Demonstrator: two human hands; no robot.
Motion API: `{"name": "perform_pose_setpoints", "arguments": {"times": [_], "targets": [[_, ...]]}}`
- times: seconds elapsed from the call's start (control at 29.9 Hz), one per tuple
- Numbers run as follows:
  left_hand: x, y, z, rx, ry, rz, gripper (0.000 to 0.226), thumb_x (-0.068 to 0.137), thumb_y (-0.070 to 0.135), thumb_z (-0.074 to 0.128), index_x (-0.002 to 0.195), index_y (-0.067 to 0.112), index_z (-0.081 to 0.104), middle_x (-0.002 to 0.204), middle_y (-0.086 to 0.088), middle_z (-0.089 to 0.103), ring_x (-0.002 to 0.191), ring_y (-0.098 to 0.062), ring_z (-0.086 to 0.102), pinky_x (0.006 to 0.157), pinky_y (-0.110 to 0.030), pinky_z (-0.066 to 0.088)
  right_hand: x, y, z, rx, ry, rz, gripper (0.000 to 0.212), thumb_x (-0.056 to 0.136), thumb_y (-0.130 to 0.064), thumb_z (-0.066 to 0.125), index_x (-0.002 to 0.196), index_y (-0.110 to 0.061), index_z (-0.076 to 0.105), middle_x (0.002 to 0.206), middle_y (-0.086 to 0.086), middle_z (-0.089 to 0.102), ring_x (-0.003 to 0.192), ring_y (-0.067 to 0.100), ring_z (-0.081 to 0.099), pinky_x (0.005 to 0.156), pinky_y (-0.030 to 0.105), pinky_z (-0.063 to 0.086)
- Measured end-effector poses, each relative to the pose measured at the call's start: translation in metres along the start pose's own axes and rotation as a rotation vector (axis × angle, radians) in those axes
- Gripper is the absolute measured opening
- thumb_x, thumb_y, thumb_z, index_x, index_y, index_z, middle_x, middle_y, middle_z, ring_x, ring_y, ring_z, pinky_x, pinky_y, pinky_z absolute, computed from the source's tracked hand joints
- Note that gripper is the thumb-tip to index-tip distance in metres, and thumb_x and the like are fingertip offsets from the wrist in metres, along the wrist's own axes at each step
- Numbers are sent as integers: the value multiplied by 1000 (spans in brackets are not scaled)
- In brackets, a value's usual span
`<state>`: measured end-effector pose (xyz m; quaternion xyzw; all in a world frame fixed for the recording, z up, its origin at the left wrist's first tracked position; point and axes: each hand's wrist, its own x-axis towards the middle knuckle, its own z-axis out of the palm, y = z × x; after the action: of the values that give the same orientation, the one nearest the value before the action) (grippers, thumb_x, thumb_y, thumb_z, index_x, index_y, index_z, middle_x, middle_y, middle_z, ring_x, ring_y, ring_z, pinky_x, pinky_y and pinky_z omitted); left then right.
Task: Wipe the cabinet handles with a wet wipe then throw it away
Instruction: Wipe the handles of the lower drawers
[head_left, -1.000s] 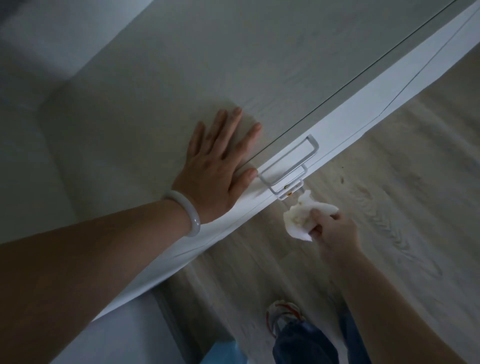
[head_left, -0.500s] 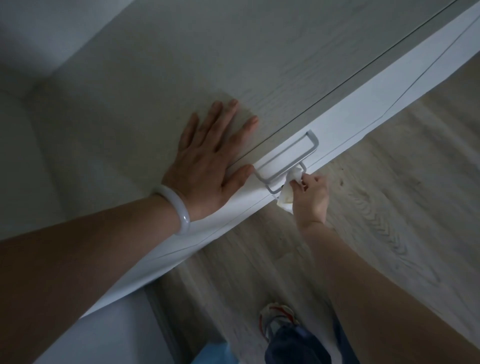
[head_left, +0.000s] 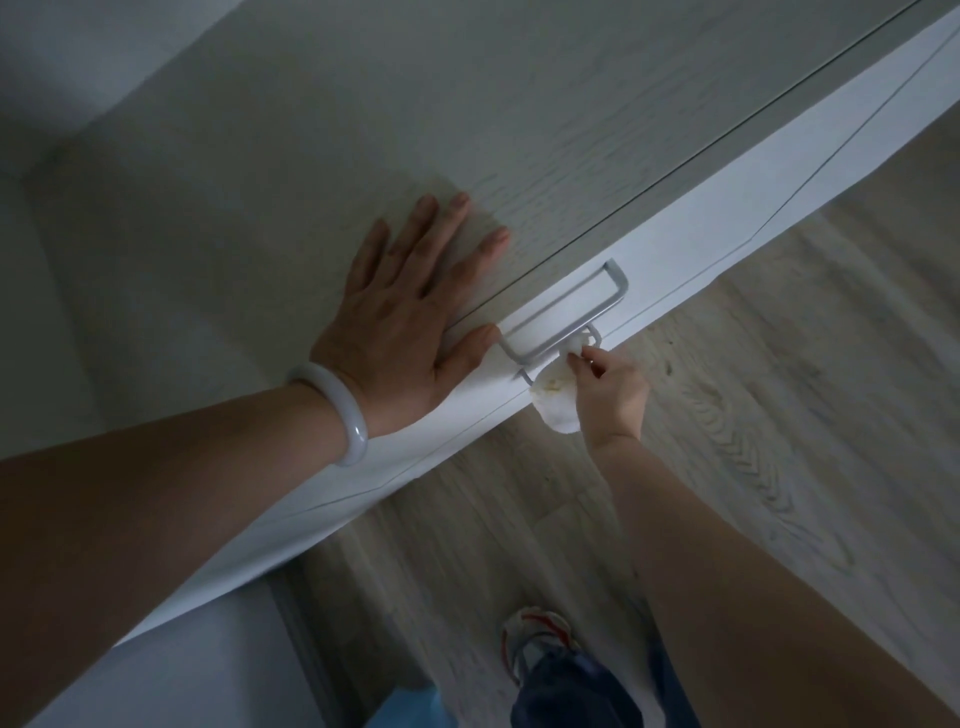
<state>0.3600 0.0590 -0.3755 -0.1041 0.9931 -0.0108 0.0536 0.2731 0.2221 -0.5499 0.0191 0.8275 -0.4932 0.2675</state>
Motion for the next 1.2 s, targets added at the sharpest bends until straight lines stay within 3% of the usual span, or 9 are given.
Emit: {"name": "perform_pose_setpoints", "arguments": {"times": [0.1,0.17,0.23,0.43,0.53,0.6,0.77,1.0,1.2], "targets": [[0,0,-1,-9,7,2,64,93,53,24,151,28,15,161,-5,7,149,-26,6,118,-51,12,-16,7,7,-9,-138,-41,31,91,-27,63,122,-20,65,83,-3,69,71,16,65,74,31,58],[-1,1,-1,-12,8,2,64,93,52,25,151,28,16,161,-6,8,149,-26,7,118,-51,13,-21,9,10,16,-202,-23,27,90,-19,65,117,-20,68,80,-2,70,62,12,62,68,22,58],[-1,1,-2,-16,8,3,64,93,52,24,151,28,16,161,-6,8,149,-26,7,118,-51,13,-19,7,9,98,-200,23,21,90,-10,64,108,-15,73,74,1,70,58,12,59,66,26,59],[0,0,-1,-15,11,5,64,93,53,25,151,29,16,161,-5,8,149,-26,6,118,-51,12,-6,5,5,223,-159,51,13,90,-11,63,98,-17,71,80,6,72,67,21,69,67,33,59],[-1,0,-1,-11,11,1,64,93,53,24,151,28,16,161,-6,9,149,-26,7,118,-51,13,-14,4,15,148,-256,20,9,86,-10,68,91,-16,72,83,3,71,74,20,69,64,21,57],[-1,0,-1,-6,8,1,64,93,53,24,151,28,16,161,-6,9,149,-25,7,118,-51,13,-12,1,15,169,-223,49,8,84,-7,69,83,-14,73,79,5,72,73,17,67,63,14,53],[0,1,-2,-18,-1,-2,64,92,54,23,151,28,16,161,-6,9,149,-25,7,118,-51,13,14,0,1,481,33,261,15,81,-9,74,70,-20,71,71,1,72,71,19,70,76,31,58],[0,1,-2,-3,-5,-2,65,93,52,26,151,27,16,161,-7,8,149,-25,6,117,-52,13,-15,-1,22,458,-179,289,14,79,-4,75,69,-13,71,75,4,71,82,26,71,83,36,58],[0,1,-2,14,-9,4,64,93,52,24,152,26,15,161,-7,8,149,-25,5,118,-50,12,5,-2,15,562,50,390,8,78,0,74,83,-6,70,79,3,71,76,15,70,79,30,59]]}}
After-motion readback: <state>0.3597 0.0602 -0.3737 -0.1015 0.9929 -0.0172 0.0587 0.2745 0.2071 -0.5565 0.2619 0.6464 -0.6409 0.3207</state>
